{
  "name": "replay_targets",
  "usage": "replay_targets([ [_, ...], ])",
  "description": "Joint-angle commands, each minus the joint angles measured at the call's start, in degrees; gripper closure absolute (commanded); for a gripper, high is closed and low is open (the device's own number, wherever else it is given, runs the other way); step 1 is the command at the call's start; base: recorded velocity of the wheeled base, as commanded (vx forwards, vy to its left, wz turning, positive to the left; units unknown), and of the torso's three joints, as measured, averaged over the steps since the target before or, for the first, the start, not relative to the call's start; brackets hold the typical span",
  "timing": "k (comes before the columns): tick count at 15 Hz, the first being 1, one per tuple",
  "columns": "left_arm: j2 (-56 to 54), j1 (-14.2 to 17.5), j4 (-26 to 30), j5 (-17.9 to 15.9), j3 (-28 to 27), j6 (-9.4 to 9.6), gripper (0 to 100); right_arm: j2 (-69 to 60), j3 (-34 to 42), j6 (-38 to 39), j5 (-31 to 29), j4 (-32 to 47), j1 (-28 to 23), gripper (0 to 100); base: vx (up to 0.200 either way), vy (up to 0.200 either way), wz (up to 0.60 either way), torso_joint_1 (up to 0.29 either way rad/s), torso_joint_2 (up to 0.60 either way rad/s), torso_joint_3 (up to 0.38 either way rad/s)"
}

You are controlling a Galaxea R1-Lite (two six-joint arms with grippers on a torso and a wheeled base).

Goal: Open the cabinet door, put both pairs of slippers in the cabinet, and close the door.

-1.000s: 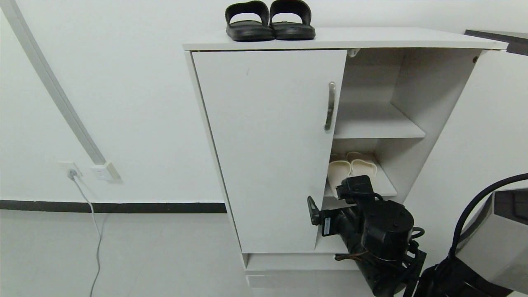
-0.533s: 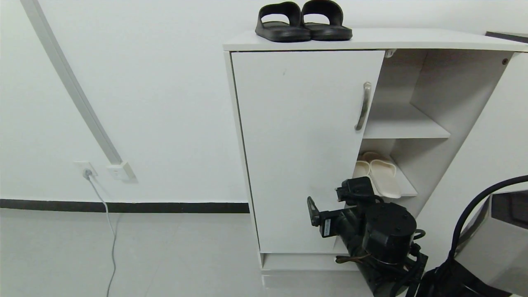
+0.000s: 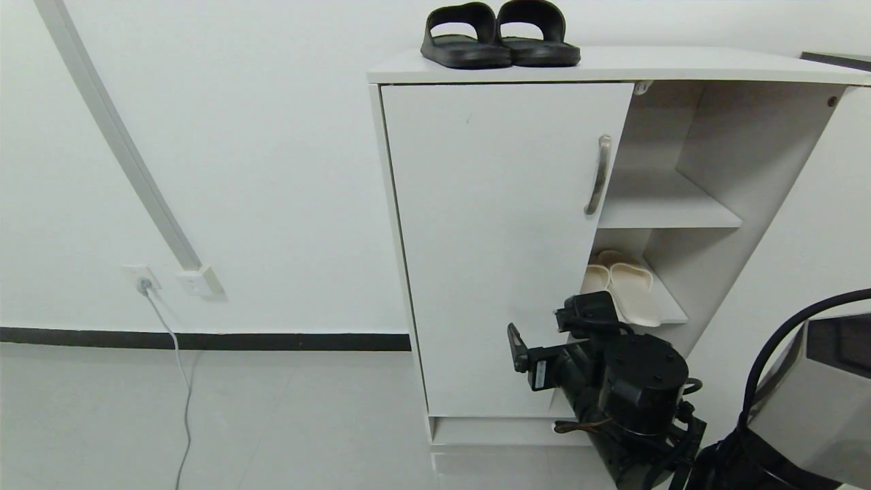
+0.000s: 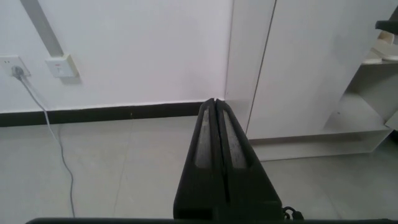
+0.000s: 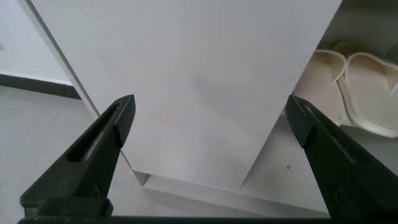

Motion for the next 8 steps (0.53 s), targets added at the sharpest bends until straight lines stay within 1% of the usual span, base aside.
replay_targets([
  [1,0.00,0.06,-0.04,0.01,0.01,0.01,100,0.37,0.00,0.02,-0.03,-0.08,0.09,0,0.000,0.000,0.00,-0.007,-0.13,-0.183],
  [4,0.00,0.06,-0.04,0.01,0.01,0.01,100,0.55,0.00,0.02,-0.03,-0.08,0.18,0,0.000,0.000,0.00,0.004,-0.19,-0.334],
  [8,0.00,0.06,-0.04,0.01,0.01,0.01,100,0.55,0.00,0.02,-0.03,-0.08,0.36,0,0.000,0.000,0.00,0.050,-0.51,-0.370],
])
